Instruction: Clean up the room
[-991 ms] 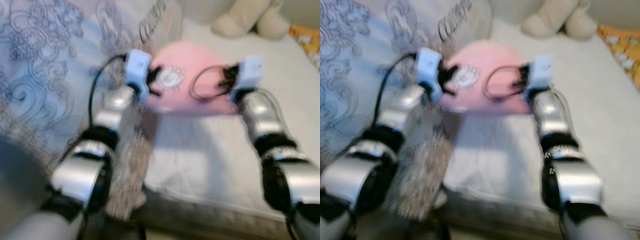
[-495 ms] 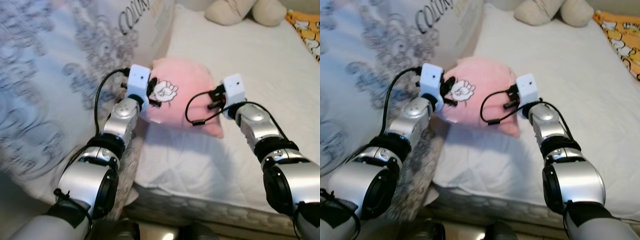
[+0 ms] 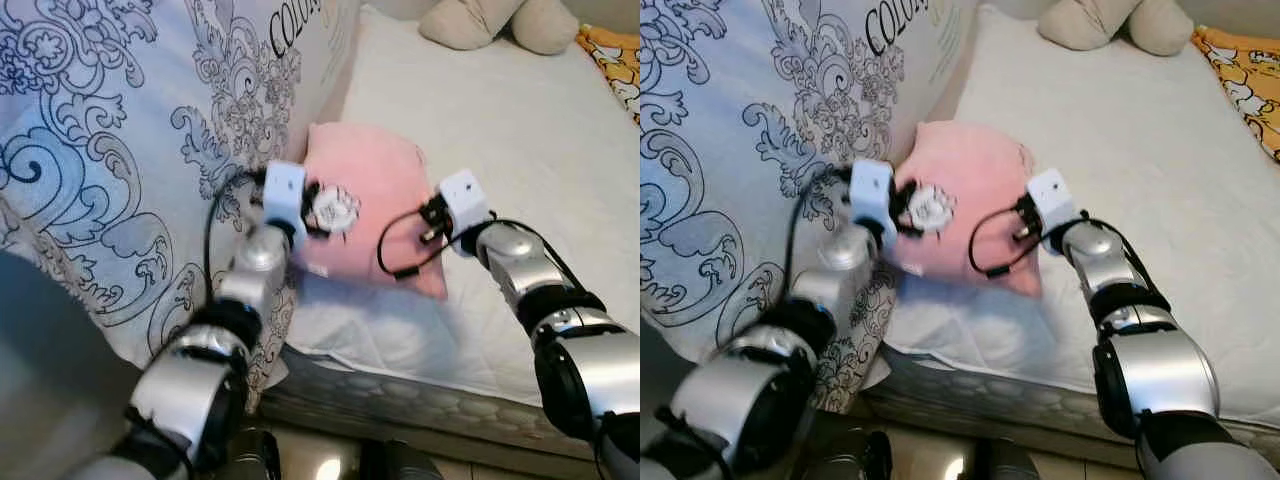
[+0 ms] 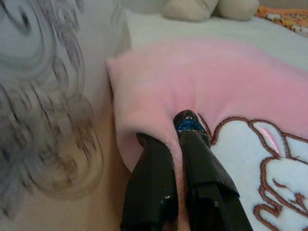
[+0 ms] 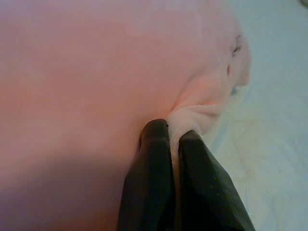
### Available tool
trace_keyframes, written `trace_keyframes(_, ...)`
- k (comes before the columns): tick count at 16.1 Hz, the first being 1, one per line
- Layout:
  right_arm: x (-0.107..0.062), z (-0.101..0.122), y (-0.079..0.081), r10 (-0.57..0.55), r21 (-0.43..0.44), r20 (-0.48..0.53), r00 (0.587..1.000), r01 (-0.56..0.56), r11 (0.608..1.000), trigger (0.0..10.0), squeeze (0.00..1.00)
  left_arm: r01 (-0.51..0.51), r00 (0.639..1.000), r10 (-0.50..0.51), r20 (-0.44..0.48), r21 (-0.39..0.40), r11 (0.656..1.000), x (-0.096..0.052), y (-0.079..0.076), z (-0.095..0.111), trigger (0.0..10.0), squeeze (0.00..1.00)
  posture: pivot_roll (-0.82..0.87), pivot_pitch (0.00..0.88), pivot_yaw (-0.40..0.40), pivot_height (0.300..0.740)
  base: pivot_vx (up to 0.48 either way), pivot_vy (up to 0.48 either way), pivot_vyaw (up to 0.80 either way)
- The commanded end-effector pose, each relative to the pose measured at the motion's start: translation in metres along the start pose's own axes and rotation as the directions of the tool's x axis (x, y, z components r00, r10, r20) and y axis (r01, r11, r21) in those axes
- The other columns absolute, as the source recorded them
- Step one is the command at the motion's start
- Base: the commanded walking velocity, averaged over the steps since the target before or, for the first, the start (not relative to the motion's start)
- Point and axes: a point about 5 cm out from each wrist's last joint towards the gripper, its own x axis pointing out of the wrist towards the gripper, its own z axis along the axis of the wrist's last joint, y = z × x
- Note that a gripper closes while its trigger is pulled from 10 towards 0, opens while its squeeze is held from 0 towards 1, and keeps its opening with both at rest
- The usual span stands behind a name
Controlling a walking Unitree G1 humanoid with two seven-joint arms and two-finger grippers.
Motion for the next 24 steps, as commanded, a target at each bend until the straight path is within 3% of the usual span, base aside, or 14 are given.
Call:
trace_keyframes(1,-0.005,-0.005,-0.009,-0.016,-0.02,-0.021,1.0,0.016,1.0,10.0,0.0,-0.012,1.0,0.012,0.019,-0.019,1.0,0.001,-0.007,0.003,10.0,0.0,0.01,0.172,-0.027,0.724,0.0,0.0,0.0)
trace_keyframes(4,-0.009,-0.008,-0.018,-0.058,0.051,-0.041,0.997,0.06,0.997,10.0,0.0,-0.022,1.0,0.022,0.002,-0.07,0.997,0.001,-0.02,-0.001,10.0,0.0,0.01,0.167,-0.031,0.724,0.0,0.0,0.0)
trace_keyframes(7,-0.009,-0.009,-0.02,-0.08,0.152,-0.045,0.996,0.086,0.985,10.0,0.0,-0.016,1.0,0.016,0.003,-0.04,0.999,0.002,-0.021,0.0,10.0,0.0,0.0,0.162,-0.03,0.724,0.0,0.0,0.0)
trace_keyframes(10,-0.007,-0.014,-0.013,-0.07,0.169,-0.059,0.996,0.079,0.982,10.0,0.0,-0.026,1.0,0.026,-0.012,-0.035,0.999,0.0,-0.02,-0.004,10.0,0.0,0.0,0.159,-0.029,0.724,0.0,0.0,0.0)
trace_keyframes(11,-0.007,-0.014,-0.012,-0.071,0.175,-0.06,0.996,0.08,0.981,10.0,0.0,-0.033,0.999,0.032,-0.013,-0.032,0.999,0.0,-0.019,-0.005,10.0,1.0,0.0,0.159,-0.029,0.724,0.0,0.0,0.0)
trace_keyframes(12,-0.006,-0.017,-0.009,-0.08,0.208,-0.064,0.995,0.092,0.974,10.0,1.0,-0.046,0.999,0.046,-0.008,-0.007,0.999,-0.001,-0.014,-0.005,10.0,1.0,0.0,0.156,-0.029,0.724,0.0,0.0,0.0)
trace_keyframes(15,-0.003,-0.023,0.003,-0.069,0.29,-0.057,0.996,0.083,0.953,10.0,1.0,-0.049,0.999,0.048,0.02,0.037,0.998,-0.006,-0.007,0.0,10.0,1.0,-0.01,0.149,-0.029,0.724,0.0,0.0,0.0)
trace_keyframes(18,-0.004,-0.026,0.005,-0.067,0.319,-0.036,0.997,0.075,0.945,10.0,1.0,-0.043,0.998,0.042,0.036,0.037,0.998,-0.014,-0.01,-0.001,10.0,1.0,-0.01,0.144,-0.026,0.724,0.0,0.0,0.0)
trace_keyframes(20,-0.006,-0.02,0.0,-0.183,0.306,0.04,0.982,0.163,0.938,10.0,1.0,-0.023,0.996,0.017,0.084,0.077,0.997,-0.046,-0.019,0.005,10.0,1.0,-0.01,0.108,-0.026,0.724,0.0,0.0,0.0)
trace_keyframes(24,-0.019,-0.004,0.003,-0.318,0.269,0.223,0.921,0.256,0.929,10.0,1.0,-0.083,0.983,0.057,0.174,0.145,0.986,-0.069,0.0,0.02,10.0,1.0,0.0,0.026,-0.034,0.724,0.0,0.0,0.0)
